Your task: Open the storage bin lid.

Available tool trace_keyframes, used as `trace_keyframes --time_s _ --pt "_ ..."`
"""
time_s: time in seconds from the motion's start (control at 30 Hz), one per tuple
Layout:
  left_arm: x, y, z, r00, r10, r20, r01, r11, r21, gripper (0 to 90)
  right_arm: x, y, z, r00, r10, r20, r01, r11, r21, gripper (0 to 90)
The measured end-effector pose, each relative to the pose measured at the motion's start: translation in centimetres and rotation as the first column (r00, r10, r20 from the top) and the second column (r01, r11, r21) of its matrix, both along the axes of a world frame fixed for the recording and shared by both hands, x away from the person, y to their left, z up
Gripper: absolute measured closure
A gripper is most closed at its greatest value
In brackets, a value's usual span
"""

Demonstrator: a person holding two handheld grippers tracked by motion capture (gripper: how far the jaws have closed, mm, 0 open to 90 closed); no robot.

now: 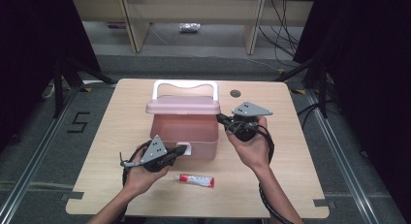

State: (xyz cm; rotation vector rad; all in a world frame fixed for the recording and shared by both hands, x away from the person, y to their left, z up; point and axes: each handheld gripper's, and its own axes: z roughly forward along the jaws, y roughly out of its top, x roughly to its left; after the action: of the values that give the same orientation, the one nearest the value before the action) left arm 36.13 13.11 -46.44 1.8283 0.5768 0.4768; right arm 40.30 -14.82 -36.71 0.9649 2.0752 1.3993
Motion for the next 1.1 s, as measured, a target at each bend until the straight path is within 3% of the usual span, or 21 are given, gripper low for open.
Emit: trace_keyframes --time_s 0.1,0.33,0.5,0.67,0.7,0.73,0.87,0.93,1.03,1.1 --pt "0.0 0.0 -0.1 1.0000 -0.004 0.002 0.004 0.9999 -0.016 89.7 0.2 0.0 0.1 0.9997 0.023 0.002 -0.023 1.000 0.001 90.0" --pt "0.0 0.0 0.0 1.0000 0.002 0.002 -0.002 1.0000 -0.005 89.7 0.3 0.1 0.4 1.0000 0.002 0.004 -0.002 1.000 0.008 90.0" --pt "0.0 0.1 0.0 1.0000 0.002 0.000 -0.002 1.0000 -0.006 89.7 0.7 0.1 0.7 0.9994 0.000 0.035 0.000 1.000 0.005 90.0" --pt "0.0 0.1 0.0 1.0000 0.001 -0.001 -0.001 1.0000 -0.010 89.7 1.0 0.2 1.2 0.9993 -0.008 0.036 0.008 1.000 0.010 90.0" --pt "0.0 0.1 -0.1 1.0000 0.001 -0.001 -0.001 0.9999 -0.011 89.7 1.1 0.3 1.2 0.9981 -0.019 0.058 0.019 1.000 0.006 90.0" --pt "0.0 0.1 -0.1 1.0000 0.002 -0.001 -0.002 0.9999 -0.011 89.7 1.1 0.3 1.3 0.9992 -0.019 0.035 0.018 1.000 0.011 90.0" --pt "0.0 0.1 0.0 1.0000 0.002 -0.005 -0.002 0.9999 -0.012 89.7 1.5 0.3 1.5 0.9978 -0.019 0.063 0.019 1.000 0.005 90.0" --pt "0.1 0.1 0.0 1.0000 0.000 -0.005 -0.001 0.9999 -0.011 89.7 1.5 0.4 1.5 0.9986 -0.028 0.044 0.027 0.999 0.027 90.0" --pt "0.1 0.1 0.0 1.0000 0.000 -0.005 0.000 1.0000 -0.009 89.7 1.7 0.3 1.7 0.9973 -0.027 0.068 0.027 1.000 0.007 90.0" --pt "0.1 0.1 0.0 1.0000 0.000 -0.005 -0.001 0.9999 -0.011 89.7 1.8 0.4 1.7 0.9985 -0.026 0.048 0.025 1.000 0.016 90.0"
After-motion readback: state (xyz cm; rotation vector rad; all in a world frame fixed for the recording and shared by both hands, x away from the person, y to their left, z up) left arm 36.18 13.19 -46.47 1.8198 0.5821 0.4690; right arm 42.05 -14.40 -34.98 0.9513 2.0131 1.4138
